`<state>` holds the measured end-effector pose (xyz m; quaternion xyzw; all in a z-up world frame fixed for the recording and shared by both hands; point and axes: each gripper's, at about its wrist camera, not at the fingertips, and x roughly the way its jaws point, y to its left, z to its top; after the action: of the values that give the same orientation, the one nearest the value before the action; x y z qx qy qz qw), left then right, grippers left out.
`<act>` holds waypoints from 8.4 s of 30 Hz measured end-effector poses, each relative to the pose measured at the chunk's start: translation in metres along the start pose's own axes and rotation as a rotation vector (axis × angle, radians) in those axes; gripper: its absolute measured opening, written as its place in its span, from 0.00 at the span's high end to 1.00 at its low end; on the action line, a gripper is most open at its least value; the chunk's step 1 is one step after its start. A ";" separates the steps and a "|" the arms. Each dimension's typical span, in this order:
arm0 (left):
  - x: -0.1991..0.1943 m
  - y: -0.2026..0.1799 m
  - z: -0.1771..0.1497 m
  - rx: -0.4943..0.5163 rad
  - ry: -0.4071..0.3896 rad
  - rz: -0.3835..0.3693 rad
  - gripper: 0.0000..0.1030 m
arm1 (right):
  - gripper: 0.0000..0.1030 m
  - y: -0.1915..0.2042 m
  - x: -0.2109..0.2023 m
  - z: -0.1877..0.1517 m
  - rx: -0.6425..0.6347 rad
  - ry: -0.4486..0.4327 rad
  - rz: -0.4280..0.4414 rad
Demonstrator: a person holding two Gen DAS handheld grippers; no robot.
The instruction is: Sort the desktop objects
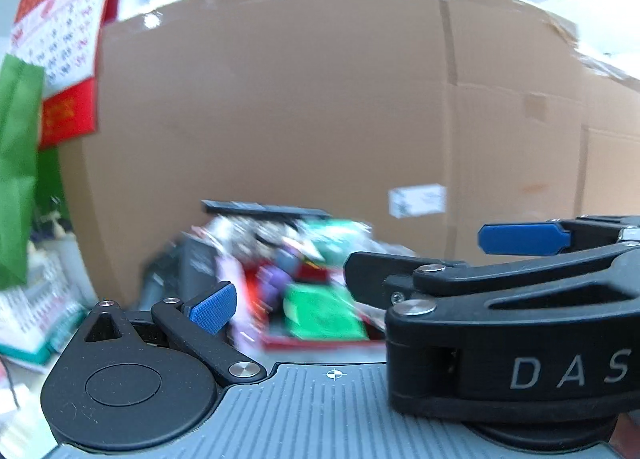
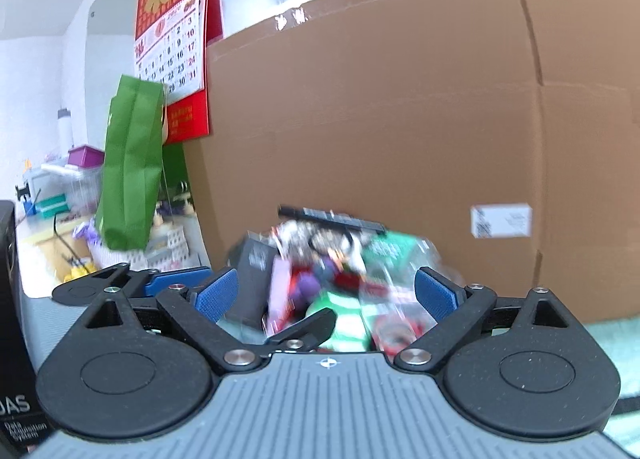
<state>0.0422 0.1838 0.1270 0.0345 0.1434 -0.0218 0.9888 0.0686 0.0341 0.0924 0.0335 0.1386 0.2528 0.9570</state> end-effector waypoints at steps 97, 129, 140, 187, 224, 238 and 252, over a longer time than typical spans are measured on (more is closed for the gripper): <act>0.087 -0.169 -0.120 0.149 0.301 -0.221 0.12 | 0.72 -0.245 0.054 -0.126 0.072 0.446 0.008; 0.109 -0.199 -0.132 0.151 0.387 -0.354 0.02 | 0.49 -0.247 0.014 -0.158 0.617 0.336 0.164; 0.112 -0.197 -0.130 0.159 0.396 -0.358 0.00 | 0.58 -0.230 0.020 -0.150 0.434 0.347 0.093; 0.121 -0.195 -0.118 0.339 0.322 -0.434 0.72 | 0.88 -0.248 0.023 -0.150 0.481 0.317 0.023; 0.087 -0.216 -0.131 0.385 0.259 -0.293 0.81 | 0.61 -0.235 0.032 -0.142 0.386 0.325 0.028; 0.088 -0.215 -0.131 0.383 0.260 -0.296 0.81 | 0.88 -0.211 0.040 -0.134 0.110 0.376 -0.065; 0.080 -0.214 -0.126 0.363 0.244 -0.286 0.84 | 1.00 -0.198 0.009 -0.122 0.093 0.294 -0.092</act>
<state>0.0719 -0.0230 -0.0292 0.1931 0.2588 -0.1825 0.9287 0.1353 -0.1340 -0.0537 0.0341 0.2902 0.2040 0.9343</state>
